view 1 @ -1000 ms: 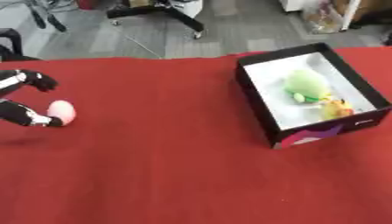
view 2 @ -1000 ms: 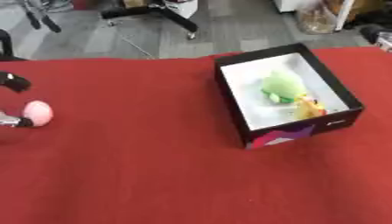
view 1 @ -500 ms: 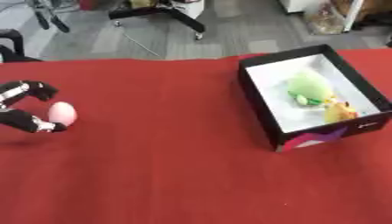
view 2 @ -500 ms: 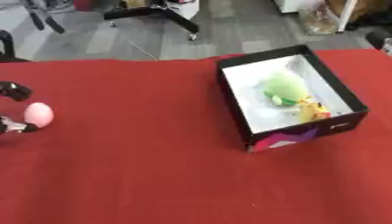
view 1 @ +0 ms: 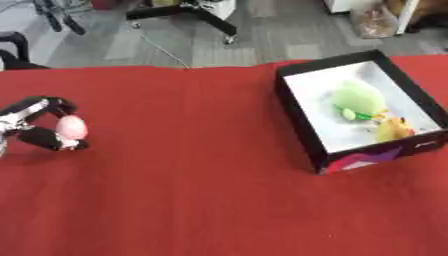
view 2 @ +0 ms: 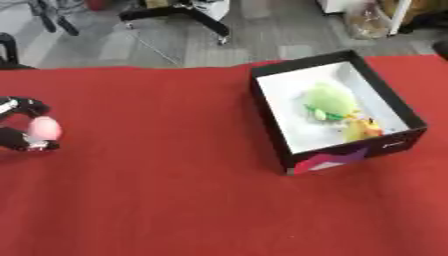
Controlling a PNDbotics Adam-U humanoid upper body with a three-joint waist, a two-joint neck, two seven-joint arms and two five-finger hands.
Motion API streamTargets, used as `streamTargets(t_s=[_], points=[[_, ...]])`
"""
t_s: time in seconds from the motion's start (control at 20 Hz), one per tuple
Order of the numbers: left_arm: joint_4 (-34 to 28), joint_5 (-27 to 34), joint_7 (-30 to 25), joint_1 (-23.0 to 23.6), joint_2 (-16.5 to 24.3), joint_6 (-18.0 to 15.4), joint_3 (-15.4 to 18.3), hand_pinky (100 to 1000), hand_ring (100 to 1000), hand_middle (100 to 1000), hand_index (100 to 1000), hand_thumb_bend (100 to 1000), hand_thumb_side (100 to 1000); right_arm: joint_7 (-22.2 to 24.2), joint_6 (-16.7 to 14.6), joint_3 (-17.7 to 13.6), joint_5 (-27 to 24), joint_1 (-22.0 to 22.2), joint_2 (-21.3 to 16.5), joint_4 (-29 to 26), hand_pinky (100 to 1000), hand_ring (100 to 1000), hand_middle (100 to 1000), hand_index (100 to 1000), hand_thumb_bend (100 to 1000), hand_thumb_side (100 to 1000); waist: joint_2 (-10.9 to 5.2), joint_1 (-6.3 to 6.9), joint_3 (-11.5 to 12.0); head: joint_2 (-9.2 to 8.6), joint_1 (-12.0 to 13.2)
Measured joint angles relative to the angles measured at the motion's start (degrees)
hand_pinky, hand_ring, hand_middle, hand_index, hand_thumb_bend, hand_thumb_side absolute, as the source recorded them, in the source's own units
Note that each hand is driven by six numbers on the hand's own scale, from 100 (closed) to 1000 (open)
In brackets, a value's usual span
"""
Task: Pick up the objects with one hand, pass them to the other hand, and then place them into the box on the other side of the table.
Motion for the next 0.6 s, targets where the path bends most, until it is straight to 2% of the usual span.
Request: streamTargets(t_s=[0.35, 0.6], points=[[0.84, -0.98, 3.78, 0.00, 0.00, 0.80, 0.62, 1000, 809, 743, 832, 577, 253, -0.24, 0.24, 0.02, 0.21, -0.06, 0.00, -0.31, 850, 867, 861, 773, 474, 100, 0.85, 0.00, -0.43, -0.57, 0.81], [1.47, -1.04, 3.41, -0.01, -0.01, 1.13, 0.62, 1000, 815, 752, 833, 543, 220, -0.24, 0.27, 0.03, 0.58, -0.15, 0.02, -0.36, 849, 866, 862, 773, 476, 100, 1.11, 0.00, -0.56, -0.63, 0.84]])
